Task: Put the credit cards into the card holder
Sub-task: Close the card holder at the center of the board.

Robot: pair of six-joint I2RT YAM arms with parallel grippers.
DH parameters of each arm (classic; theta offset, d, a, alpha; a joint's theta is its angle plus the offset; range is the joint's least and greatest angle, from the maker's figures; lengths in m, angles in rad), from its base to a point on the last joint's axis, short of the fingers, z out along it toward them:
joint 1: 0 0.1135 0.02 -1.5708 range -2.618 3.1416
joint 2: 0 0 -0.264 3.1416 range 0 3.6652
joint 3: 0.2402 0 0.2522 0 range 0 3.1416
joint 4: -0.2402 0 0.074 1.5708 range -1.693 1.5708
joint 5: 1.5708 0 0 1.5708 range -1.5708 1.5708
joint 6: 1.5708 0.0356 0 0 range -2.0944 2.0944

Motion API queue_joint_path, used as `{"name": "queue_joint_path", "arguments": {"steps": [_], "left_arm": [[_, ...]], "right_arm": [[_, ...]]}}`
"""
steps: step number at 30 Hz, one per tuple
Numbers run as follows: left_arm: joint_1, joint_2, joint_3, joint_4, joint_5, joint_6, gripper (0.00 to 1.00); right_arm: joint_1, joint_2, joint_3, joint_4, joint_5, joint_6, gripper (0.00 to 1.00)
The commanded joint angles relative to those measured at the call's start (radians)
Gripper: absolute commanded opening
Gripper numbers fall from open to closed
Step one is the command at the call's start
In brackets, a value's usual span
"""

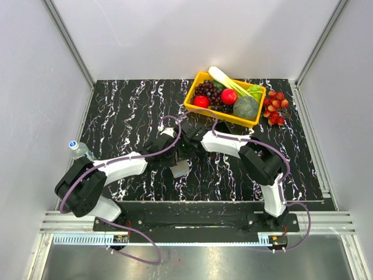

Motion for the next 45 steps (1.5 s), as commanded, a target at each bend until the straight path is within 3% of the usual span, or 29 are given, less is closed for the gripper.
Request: {"name": "queue_joint_path", "arguments": {"steps": [1, 11, 23, 35, 45], "left_arm": [[-0.029, 0.108, -0.017, -0.05, -0.061, -0.008, 0.0], [-0.084, 0.182, -0.042, -0.082, -0.092, -0.112, 0.0], [-0.121, 0.251, -0.039, -0.113, -0.109, -0.128, 0.0], [-0.138, 0.312, -0.112, -0.067, -0.084, -0.177, 0.0], [-0.152, 0.337, -0.16, -0.027, -0.061, -0.217, 0.0]], "right_arm": [[0.009, 0.053, -0.052, 0.008, 0.042, -0.014, 0.0], [0.023, 0.059, -0.067, 0.046, -0.004, 0.007, 0.0], [0.072, 0.073, -0.06, 0.054, -0.012, 0.01, 0.0], [0.104, 0.081, -0.038, 0.043, -0.029, -0.008, 0.0], [0.107, 0.038, -0.073, 0.132, -0.101, -0.01, 0.0]]}}
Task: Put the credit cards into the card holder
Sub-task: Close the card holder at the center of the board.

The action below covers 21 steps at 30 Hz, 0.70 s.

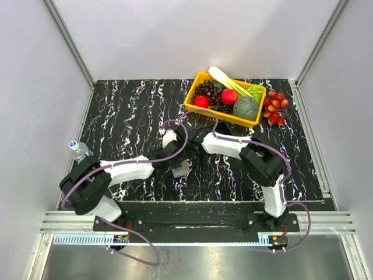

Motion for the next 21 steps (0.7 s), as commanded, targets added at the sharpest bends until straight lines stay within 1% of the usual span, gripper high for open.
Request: {"name": "queue_joint_path", "arguments": {"steps": [1, 5, 12, 16, 21], "left_arm": [[-0.016, 0.264, -0.174, -0.025, 0.217, -0.083, 0.0], [-0.022, 0.212, -0.191, -0.028, 0.226, -0.104, 0.0], [-0.024, 0.152, -0.187, -0.036, 0.252, -0.109, 0.0], [-0.024, 0.161, -0.172, -0.065, 0.26, -0.091, 0.0], [-0.038, 0.16, -0.186, -0.082, 0.26, -0.11, 0.0]], "right_arm": [[0.093, 0.051, -0.044, 0.09, -0.136, 0.016, 0.0], [0.096, 0.065, -0.046, 0.107, -0.167, 0.013, 0.01], [0.107, 0.06, -0.055, 0.118, -0.161, 0.013, 0.01], [0.115, 0.06, -0.055, 0.112, -0.155, 0.005, 0.02], [0.118, 0.057, -0.055, 0.116, -0.168, -0.001, 0.04]]}}
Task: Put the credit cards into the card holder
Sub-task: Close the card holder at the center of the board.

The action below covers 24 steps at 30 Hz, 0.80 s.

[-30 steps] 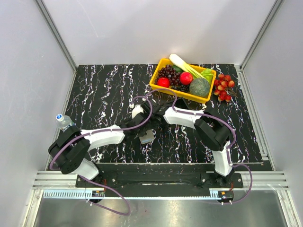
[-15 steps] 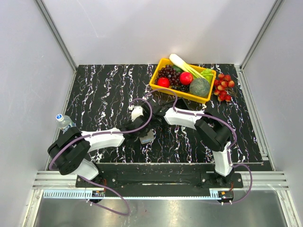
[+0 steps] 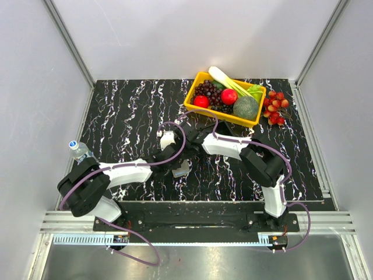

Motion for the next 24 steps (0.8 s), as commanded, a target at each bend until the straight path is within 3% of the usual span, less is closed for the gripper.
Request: {"name": "queue_joint_path", "arguments": {"steps": [1, 14, 24], "left_arm": [[-0.028, 0.185, -0.121, -0.175, 0.292, -0.072, 0.0], [-0.034, 0.063, -0.114, -0.19, 0.24, -0.133, 0.0], [-0.032, 0.152, -0.103, -0.23, 0.207, -0.159, 0.0]], "right_arm": [[0.112, 0.061, -0.036, 0.088, -0.178, 0.028, 0.04], [0.121, 0.081, -0.033, 0.088, -0.171, 0.028, 0.06], [0.157, 0.106, -0.008, 0.016, -0.103, 0.005, 0.07]]}}
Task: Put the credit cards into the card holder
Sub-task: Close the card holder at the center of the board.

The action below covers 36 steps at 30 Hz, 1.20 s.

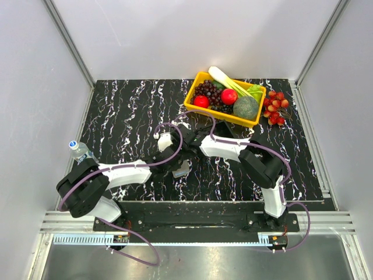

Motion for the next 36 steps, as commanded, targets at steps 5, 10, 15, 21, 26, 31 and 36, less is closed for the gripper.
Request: {"name": "queue_joint_path", "arguments": {"steps": [5, 10, 15, 21, 26, 31, 36], "left_arm": [[-0.026, 0.177, -0.101, -0.236, 0.191, -0.08, 0.0], [-0.025, 0.212, -0.109, -0.241, 0.185, -0.103, 0.0], [-0.02, 0.234, -0.103, -0.239, 0.191, -0.108, 0.0], [0.017, 0.257, -0.104, -0.223, 0.231, -0.068, 0.0], [0.043, 0.289, -0.084, -0.21, 0.28, -0.031, 0.0], [0.067, 0.317, -0.109, -0.158, 0.348, -0.017, 0.0], [0.066, 0.344, -0.1, -0.184, 0.366, -0.023, 0.0]], "right_arm": [[0.139, 0.119, -0.002, -0.033, -0.129, 0.028, 0.07], [0.165, 0.152, 0.02, -0.056, -0.14, 0.02, 0.08], [0.168, 0.183, 0.05, -0.122, -0.129, 0.025, 0.08], [0.17, 0.212, 0.07, -0.171, -0.134, 0.022, 0.09], [0.176, 0.246, 0.095, -0.214, -0.145, 0.014, 0.1], [0.179, 0.257, 0.102, -0.249, -0.163, 0.008, 0.12], [0.202, 0.296, 0.128, -0.278, -0.184, -0.012, 0.12]]}}
